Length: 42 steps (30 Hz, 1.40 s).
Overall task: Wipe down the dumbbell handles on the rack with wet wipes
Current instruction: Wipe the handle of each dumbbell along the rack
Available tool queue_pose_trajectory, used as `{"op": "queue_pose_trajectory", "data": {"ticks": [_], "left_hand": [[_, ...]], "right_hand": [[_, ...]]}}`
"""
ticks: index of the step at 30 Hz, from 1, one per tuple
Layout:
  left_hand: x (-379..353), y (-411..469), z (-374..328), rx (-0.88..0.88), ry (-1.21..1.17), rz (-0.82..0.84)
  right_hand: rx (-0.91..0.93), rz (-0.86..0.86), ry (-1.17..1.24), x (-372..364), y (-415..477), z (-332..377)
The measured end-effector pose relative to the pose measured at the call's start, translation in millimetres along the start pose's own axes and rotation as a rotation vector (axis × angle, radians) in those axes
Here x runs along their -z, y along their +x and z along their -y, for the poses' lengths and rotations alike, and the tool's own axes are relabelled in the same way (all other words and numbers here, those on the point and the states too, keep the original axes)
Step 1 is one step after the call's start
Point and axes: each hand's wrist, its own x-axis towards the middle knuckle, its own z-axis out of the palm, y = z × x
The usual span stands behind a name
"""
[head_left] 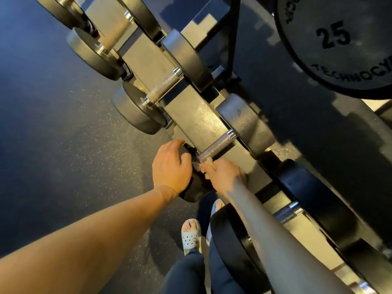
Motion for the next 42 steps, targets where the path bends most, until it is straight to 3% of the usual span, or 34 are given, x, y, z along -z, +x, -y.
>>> {"op": "queue_pose_trajectory", "data": {"ticks": [3, 7, 9, 13, 16, 20, 23, 26, 30, 36, 40, 42], "left_hand": [[0.0, 1.5, 1.3, -0.022, 0.005, -0.007], [-0.5, 2.3, 3.6, -0.076, 0.032, -0.021], [-0.6, 2.6, 4.7, -0.098, 0.039, -0.027], [0.2, 3.9, 4.7, -0.173, 0.100, -0.036], [-1.0, 10.5, 8.5, -0.262, 0.135, 0.020], [26.1, 27.5, 24.8, -0.489, 0.271, 0.028], [74.3, 54.7, 44.6, -0.669, 0.297, -0.037], [118.7, 95.3, 65.6, -0.725, 0.226, -0.139], [150.2, 139.4, 74.7, -0.610, 0.011, -0.144], [137.2, 190.1, 87.5, -0.406, -0.097, -0.259], [120.3, 197.0, 72.2, 0.025, -0.412, -0.034], [118.6, 194.9, 63.8, 0.140, -0.448, -0.057]], "right_hand": [[-0.023, -0.060, 0.040, 11.0, 0.5, -8.2], [-0.184, -0.030, 0.482, 5.3, 0.8, 15.3], [-0.227, 0.008, 0.566, 4.0, -5.1, 25.4], [-0.087, 0.000, 0.425, 14.0, -25.4, 33.9], [0.034, -0.134, 0.389, 32.8, -26.5, 49.4], [0.061, -0.330, 0.471, 59.3, -17.9, 74.8], [0.175, -0.352, 0.310, 70.4, 0.4, 101.7], [0.293, -0.377, 0.173, 75.6, 31.5, 146.4], [0.466, -0.419, -0.055, 73.2, 76.2, 208.2], [0.538, -0.187, -0.671, 58.3, 119.9, 251.7], [0.448, 0.027, -0.787, 58.2, 144.3, 257.6], [0.348, 0.153, -0.759, 60.4, 160.2, 265.9]]}}
